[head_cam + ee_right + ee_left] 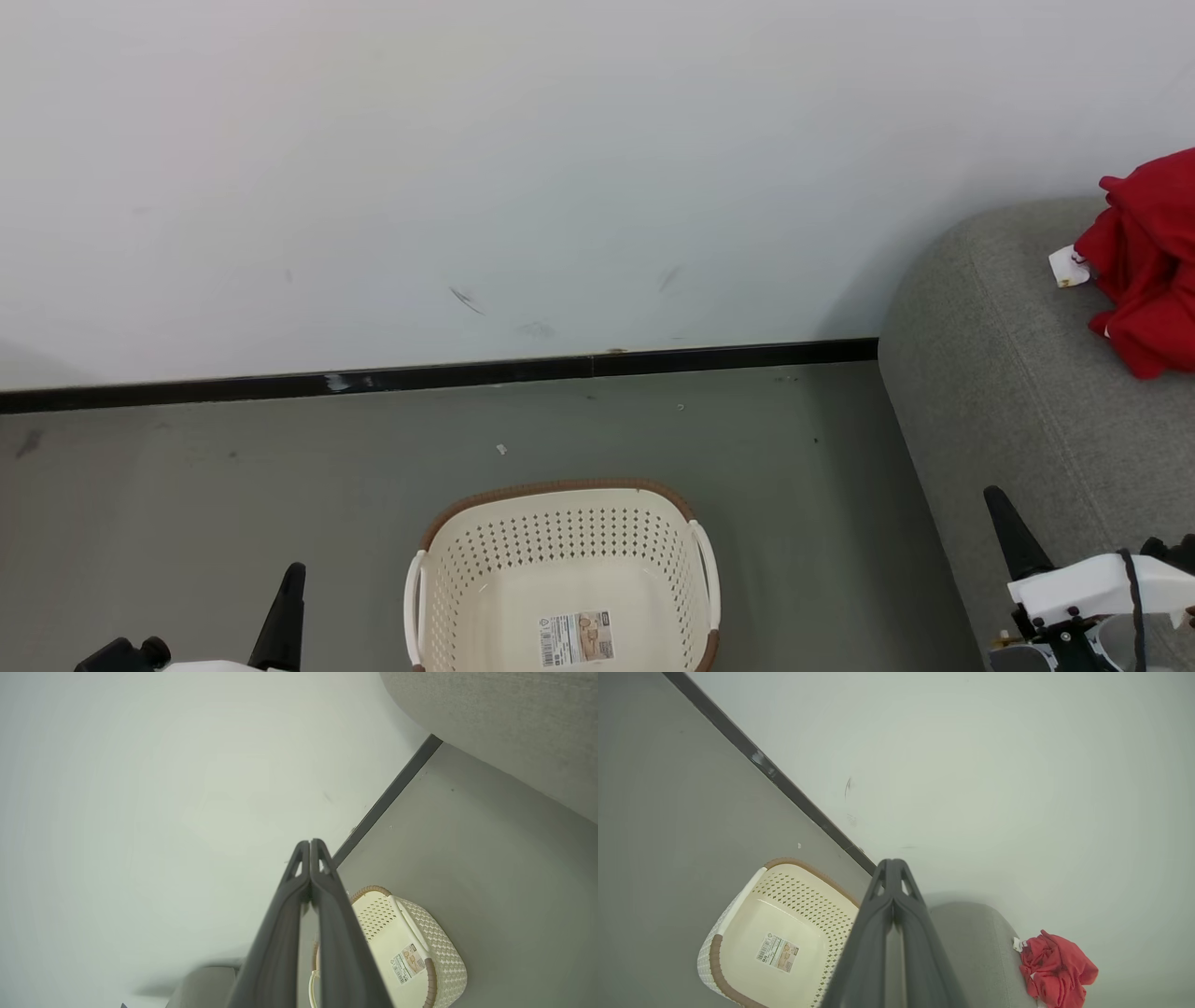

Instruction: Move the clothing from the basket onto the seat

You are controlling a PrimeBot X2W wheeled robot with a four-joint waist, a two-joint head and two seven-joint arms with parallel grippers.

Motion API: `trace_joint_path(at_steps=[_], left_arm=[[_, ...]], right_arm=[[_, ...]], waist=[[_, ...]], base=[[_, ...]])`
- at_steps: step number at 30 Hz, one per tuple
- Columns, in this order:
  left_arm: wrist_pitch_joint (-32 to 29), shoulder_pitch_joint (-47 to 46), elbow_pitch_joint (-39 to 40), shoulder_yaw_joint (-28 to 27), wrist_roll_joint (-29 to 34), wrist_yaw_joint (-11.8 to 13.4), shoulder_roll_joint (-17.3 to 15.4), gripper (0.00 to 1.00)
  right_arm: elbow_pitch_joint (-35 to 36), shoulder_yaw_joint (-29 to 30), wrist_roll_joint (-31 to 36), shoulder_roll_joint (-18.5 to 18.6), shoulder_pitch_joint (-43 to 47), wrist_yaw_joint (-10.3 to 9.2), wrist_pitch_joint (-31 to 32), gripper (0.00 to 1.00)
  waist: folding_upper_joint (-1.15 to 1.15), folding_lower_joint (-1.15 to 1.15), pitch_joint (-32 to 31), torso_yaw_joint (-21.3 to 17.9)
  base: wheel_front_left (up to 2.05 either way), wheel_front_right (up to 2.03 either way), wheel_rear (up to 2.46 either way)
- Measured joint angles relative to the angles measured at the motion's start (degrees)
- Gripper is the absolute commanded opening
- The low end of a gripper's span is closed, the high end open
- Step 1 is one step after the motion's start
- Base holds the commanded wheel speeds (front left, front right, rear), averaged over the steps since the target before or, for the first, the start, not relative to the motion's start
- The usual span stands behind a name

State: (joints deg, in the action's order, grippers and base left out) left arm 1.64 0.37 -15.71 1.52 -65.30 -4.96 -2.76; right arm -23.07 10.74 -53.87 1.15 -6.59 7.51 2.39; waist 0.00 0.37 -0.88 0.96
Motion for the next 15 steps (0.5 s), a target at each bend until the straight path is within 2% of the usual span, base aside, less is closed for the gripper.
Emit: trace_joint_path(at_steps=[7, 15], left_arm=[[-1.38, -0.54, -0.04, -1.07, -4.57, -0.31, 0.13, 0.0], [-3.19, -1.27, -0.04, -2.42, -10.66, -0.83, 0.37, 0.0]], right_arm=[[0.98, -0.24, -6.61, 0.19, 0.1, -0.01, 0.83, 0.0], [2.38, -0.51, -15.07, 0.34, 0.18, -0.01, 2.13, 0.0]], waist=[[0.0, -0.23, 0.38, -0.17], [0.0, -0.3, 0.69, -0.4]], base=[[0.0, 0.0, 0.0], [0.0, 0.0, 0.0]])
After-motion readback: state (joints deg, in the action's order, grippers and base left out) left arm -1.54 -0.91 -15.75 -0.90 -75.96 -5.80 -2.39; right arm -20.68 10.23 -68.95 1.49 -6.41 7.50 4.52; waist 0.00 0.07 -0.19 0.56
